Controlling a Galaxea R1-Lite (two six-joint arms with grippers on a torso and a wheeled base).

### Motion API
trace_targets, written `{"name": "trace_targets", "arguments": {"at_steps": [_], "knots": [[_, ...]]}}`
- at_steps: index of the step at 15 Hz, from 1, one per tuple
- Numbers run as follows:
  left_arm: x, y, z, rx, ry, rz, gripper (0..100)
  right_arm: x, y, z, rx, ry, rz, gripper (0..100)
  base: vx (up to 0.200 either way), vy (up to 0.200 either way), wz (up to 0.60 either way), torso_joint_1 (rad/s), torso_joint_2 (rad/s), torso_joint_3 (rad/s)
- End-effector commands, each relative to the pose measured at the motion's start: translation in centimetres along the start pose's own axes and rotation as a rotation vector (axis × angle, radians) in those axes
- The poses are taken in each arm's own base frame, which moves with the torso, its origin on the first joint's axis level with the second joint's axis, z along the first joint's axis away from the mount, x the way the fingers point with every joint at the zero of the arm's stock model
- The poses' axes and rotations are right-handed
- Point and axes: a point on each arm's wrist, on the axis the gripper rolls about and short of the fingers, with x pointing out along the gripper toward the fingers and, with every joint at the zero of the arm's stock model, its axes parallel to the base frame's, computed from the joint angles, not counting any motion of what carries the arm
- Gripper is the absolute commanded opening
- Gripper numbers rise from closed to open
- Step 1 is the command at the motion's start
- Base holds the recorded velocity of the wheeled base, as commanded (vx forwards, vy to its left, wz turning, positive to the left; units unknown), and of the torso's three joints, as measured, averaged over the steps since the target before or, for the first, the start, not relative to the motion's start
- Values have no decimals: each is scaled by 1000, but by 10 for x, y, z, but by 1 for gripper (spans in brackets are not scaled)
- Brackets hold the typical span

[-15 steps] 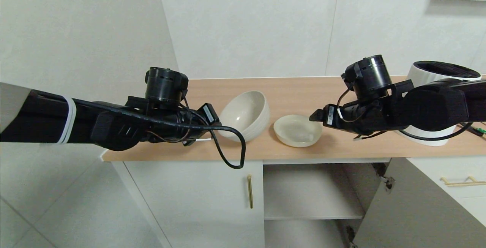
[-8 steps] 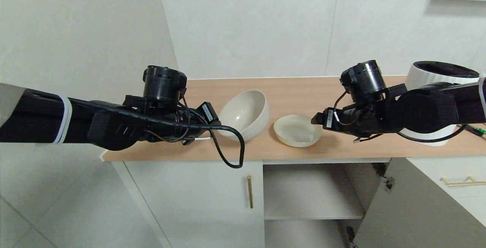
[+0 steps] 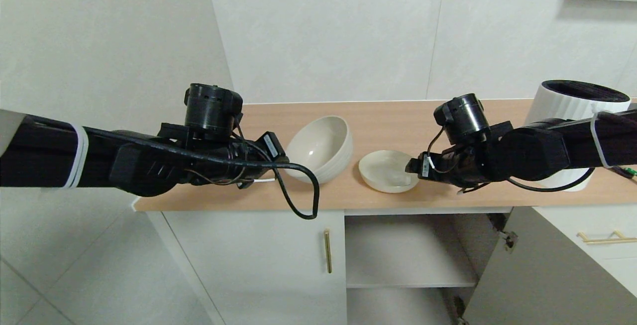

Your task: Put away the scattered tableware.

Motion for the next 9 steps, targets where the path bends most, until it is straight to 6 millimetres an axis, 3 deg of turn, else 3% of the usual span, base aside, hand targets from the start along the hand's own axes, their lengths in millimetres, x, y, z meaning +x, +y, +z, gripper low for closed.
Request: {"name": "trace_targets", "arguments": {"at_steps": [1, 4, 5, 9], "knots": [[-2, -1, 1, -1, -4, -3, 0, 4, 0, -2, -3, 8, -4, 100, 0, 0, 0, 0, 0, 0], [-1, 0, 0, -1, -2, -1, 0, 4, 0, -2, -3, 8, -4, 100, 0, 0, 0, 0, 0, 0], [-1, 0, 0, -1, -2, -1, 0, 4, 0, -2, -3, 10, -5, 0, 0, 0, 0, 0, 0, 0], [-1, 0, -1, -1, 3, -1, 0, 1, 0, 0, 2, 1, 0, 0, 0, 0, 0, 0, 0, 0]]}}
